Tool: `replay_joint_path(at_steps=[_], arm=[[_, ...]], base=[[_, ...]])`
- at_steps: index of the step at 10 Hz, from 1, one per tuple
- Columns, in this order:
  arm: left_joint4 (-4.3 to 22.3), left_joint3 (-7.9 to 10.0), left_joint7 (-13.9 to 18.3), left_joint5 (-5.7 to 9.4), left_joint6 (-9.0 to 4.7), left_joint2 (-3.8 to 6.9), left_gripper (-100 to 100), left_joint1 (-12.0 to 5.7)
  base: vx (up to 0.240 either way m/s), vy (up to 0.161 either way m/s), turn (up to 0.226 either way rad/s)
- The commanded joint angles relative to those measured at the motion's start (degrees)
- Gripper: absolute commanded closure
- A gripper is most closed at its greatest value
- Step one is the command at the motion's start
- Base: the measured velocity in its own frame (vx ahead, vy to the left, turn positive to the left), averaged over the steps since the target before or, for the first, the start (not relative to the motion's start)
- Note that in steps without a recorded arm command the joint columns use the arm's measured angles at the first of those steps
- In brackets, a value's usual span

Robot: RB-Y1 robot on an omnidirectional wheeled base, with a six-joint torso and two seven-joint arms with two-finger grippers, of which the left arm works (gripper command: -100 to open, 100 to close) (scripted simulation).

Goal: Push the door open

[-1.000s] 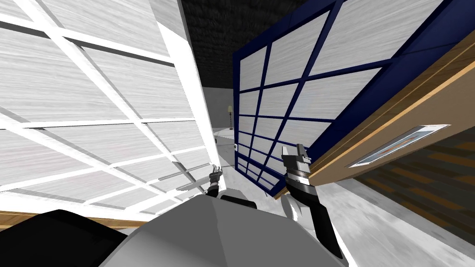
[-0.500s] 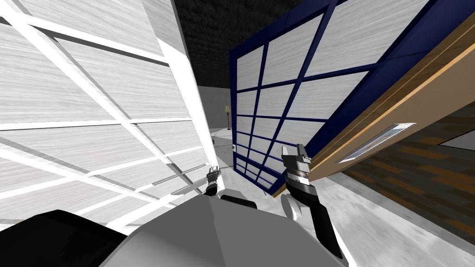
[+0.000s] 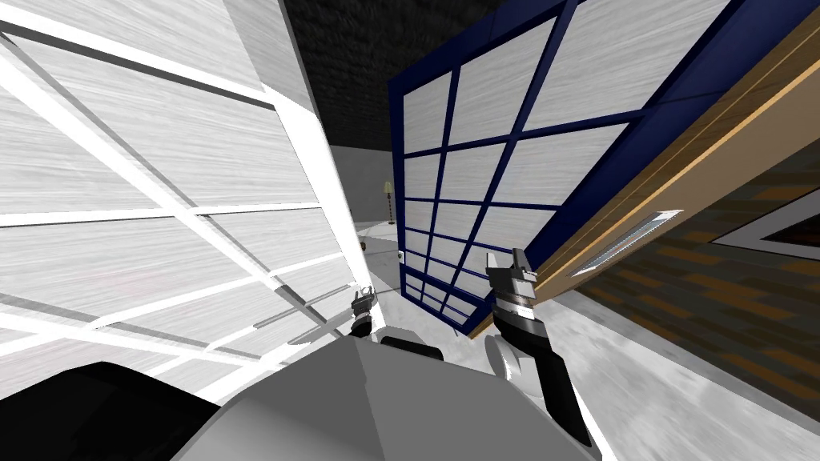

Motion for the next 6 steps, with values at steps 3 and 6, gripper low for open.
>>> replay_joint_path(at_steps=[3, 6], arm=[[2.87, 3.45, 0.18, 1.32, -2.82, 0.19, 100, -1.96], [3.21, 5.20, -0.33, 2.19, -3.22, -0.15, 100, -2.35]], base=[[0.028, 0.019, -0.070], [0.038, 0.026, -0.094]])
